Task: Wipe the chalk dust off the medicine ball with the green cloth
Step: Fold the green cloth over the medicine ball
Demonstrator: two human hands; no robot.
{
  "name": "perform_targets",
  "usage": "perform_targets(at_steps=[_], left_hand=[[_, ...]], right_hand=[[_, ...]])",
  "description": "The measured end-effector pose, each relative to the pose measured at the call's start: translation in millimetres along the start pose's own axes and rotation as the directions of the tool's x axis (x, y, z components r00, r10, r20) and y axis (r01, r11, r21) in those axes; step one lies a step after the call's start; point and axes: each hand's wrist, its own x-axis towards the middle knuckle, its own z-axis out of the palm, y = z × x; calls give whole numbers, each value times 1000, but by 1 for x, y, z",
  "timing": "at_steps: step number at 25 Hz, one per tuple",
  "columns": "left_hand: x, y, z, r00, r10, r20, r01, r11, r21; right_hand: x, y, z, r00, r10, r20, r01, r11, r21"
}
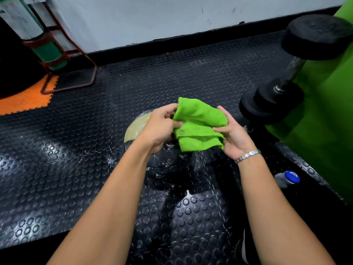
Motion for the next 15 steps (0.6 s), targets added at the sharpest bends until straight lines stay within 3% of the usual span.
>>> perform_targets(at_steps=[4, 7, 10, 13, 15], left_hand=[[-4, 8, 8, 990, 141, -12, -138, 983, 123], [-5, 13, 11, 978, 202, -41, -192, 965, 179], [-4, 11, 14, 977, 186, -106, -169, 974, 151], [-4, -8, 24, 972, 79, -220, -68, 996, 56], [-11, -25, 36, 967, 64, -247, -38, 994, 107]], right_hand=[[5, 2, 0, 998, 7, -64, 7, 979, 203], [5, 12, 3, 990, 139, -30, -124, 949, 290], [1, 29, 4, 978, 177, 113, -208, 893, 399], [-4, 40, -2, 988, 119, 101, -156, 772, 617], [-6, 36, 1, 991, 126, 46, -127, 779, 614]])
